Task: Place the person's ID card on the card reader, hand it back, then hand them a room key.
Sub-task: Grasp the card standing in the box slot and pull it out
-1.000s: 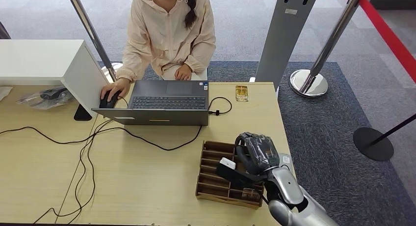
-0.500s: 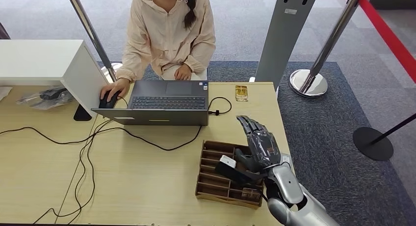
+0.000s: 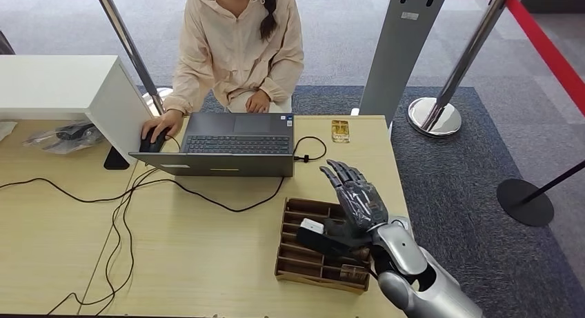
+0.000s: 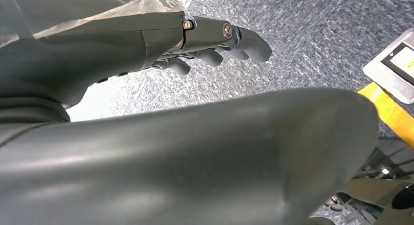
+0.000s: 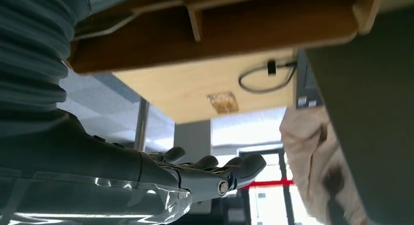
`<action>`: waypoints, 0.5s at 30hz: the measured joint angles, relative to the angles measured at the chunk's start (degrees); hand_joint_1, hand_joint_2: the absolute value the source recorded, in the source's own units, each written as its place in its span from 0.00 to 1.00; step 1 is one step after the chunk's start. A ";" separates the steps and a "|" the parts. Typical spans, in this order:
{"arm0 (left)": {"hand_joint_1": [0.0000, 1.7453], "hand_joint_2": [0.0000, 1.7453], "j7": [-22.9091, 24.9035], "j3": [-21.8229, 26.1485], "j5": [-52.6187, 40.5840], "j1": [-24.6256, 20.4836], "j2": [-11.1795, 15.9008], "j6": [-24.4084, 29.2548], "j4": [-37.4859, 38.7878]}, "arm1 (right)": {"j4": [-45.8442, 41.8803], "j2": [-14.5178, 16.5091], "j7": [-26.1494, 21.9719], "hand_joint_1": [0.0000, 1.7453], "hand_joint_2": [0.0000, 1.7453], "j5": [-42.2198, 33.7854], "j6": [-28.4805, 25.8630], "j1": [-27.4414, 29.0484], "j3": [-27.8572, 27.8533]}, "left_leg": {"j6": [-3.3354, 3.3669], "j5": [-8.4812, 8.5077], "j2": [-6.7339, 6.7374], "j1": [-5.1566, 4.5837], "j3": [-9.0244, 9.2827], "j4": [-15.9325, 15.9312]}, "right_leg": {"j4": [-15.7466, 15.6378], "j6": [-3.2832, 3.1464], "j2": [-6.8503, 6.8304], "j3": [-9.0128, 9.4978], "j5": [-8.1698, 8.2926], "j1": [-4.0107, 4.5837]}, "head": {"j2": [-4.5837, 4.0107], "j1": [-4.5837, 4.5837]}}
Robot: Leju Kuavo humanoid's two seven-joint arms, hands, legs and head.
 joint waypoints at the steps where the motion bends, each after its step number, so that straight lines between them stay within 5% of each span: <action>1: 0.00 0.00 -0.01 0.00 0.13 0.03 0.03 -0.02 0.00 | -1.38 -0.84 0.79 0.00 1.00 -2.39 5.13 -0.46 0.03 | 0.00 0.00 0.00 -0.01 0.01 0.00 | 0.00 0.00 0.00 0.00 0.00 -0.01 | 0.00 0.00; 6: 0.00 0.00 -0.10 0.00 0.70 0.16 0.26 -0.20 0.02 | -8.46 -5.83 4.71 0.00 1.00 -13.59 23.99 -2.81 0.25 | 0.01 0.00 0.00 -0.03 0.00 0.01 | 0.00 0.02 0.00 -0.01 0.02 -0.04 | 0.00 0.01; 15: 0.00 0.00 -0.15 0.00 1.04 0.17 0.35 -0.44 0.02 | -17.63 -12.21 10.26 0.00 1.00 -24.19 28.96 -5.45 2.27 | 0.00 0.00 0.00 0.01 -0.01 0.01 | 0.00 0.02 0.00 -0.01 0.02 -0.03 | 0.00 0.00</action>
